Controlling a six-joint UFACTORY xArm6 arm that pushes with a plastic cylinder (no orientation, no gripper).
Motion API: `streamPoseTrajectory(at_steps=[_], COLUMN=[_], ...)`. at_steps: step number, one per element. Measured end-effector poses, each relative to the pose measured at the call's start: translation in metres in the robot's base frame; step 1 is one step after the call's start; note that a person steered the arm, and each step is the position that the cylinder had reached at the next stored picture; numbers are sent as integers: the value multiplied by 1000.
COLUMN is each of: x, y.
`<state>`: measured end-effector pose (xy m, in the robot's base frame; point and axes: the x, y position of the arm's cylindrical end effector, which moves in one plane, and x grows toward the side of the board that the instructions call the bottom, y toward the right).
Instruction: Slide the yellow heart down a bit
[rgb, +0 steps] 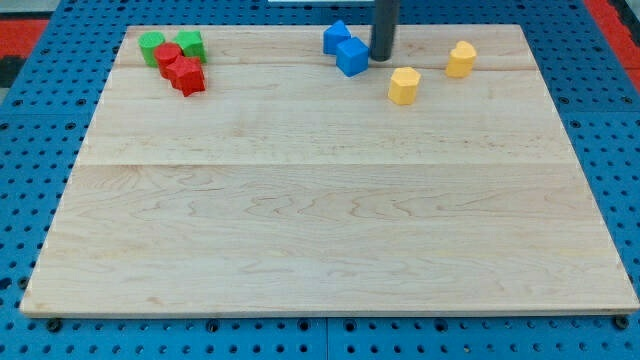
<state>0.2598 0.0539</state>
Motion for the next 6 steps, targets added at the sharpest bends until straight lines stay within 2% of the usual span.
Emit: streamPoseTrajectory(at_steps=[1, 2, 3, 4, 5, 6], x=[13, 2, -26, -22, 8, 55], y=[-22, 14, 76, 146, 149, 124])
